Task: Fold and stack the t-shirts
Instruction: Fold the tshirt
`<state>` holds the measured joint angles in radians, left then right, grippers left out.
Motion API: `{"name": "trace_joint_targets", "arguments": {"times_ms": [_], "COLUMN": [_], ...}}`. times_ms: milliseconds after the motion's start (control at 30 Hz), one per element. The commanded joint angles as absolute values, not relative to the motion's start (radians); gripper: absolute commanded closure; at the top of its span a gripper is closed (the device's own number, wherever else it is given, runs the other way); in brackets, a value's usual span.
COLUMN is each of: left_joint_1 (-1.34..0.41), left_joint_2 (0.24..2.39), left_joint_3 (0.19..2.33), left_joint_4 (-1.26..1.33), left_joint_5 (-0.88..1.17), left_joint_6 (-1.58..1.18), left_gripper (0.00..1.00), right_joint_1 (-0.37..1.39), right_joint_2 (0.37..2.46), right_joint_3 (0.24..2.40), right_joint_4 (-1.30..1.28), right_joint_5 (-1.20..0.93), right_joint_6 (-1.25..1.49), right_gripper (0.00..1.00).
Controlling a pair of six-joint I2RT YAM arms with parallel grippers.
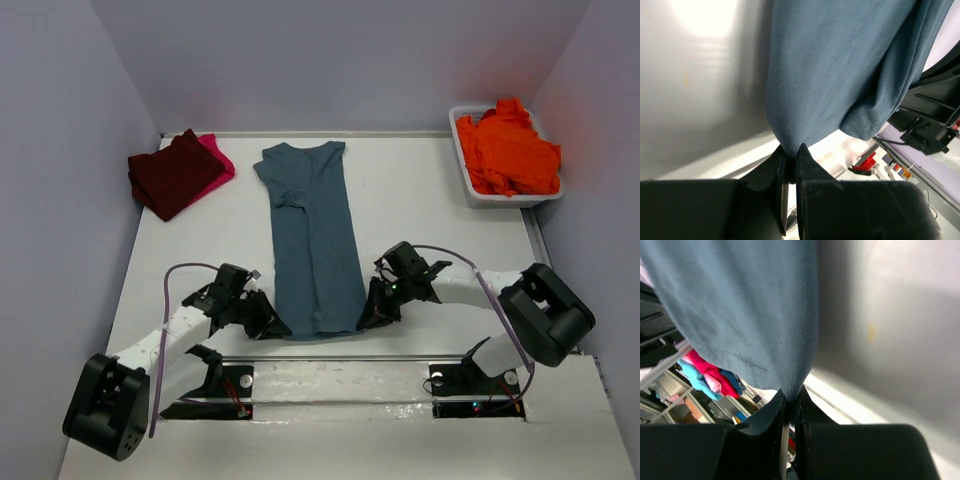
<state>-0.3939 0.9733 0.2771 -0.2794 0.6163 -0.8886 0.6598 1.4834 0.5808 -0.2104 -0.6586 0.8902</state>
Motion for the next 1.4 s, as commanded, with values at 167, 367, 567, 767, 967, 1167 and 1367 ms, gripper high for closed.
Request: {"name": "trace_joint_targets", "arguments": {"times_ms": [167,367,567,767,967,1167,1367], "left_joint_1": [-0.449,-0.471,-0.48,-0.48,-0.48,-0.385,-0.273], "left_joint_2": [0.75,0.579,0.551,0.746,0.949,1.14,1.328], "left_joint_3": [0.241,0.284,0.365,0.538,0.776,0.94,1.096], "left_joint_4": [-0.501,-0.658,-0.724,-0.632,-0.588,-0.575,-0.545], "left_joint_5": [0.673,0.673,0.664,0.592,0.486,0.445,0.44], "left_joint_6": [-0.903,-0.939,-0.954,-0.904,-0.825,-0.726,-0.638], "left_gripper": [0.94,0.94,0.94,0.94,0.94,0.94,0.94], "right_joint_1": [0.658,0.678,0.687,0.687,0.687,0.603,0.505], "right_joint_2": [1.342,1.266,1.203,1.276,1.435,1.557,1.725], "right_joint_3": [0.601,0.637,0.692,0.859,1.029,1.23,1.457], "right_joint_4": [-0.423,-0.514,-0.587,-0.634,-0.652,-0.692,-0.745], "right_joint_5": [-0.722,-0.729,-0.704,-0.631,-0.56,-0.528,-0.523], "right_joint_6": [0.804,0.804,0.816,0.792,0.773,0.743,0.664], "right_gripper": [0.93,0.93,0.93,0.93,0.93,0.93,0.93]}}
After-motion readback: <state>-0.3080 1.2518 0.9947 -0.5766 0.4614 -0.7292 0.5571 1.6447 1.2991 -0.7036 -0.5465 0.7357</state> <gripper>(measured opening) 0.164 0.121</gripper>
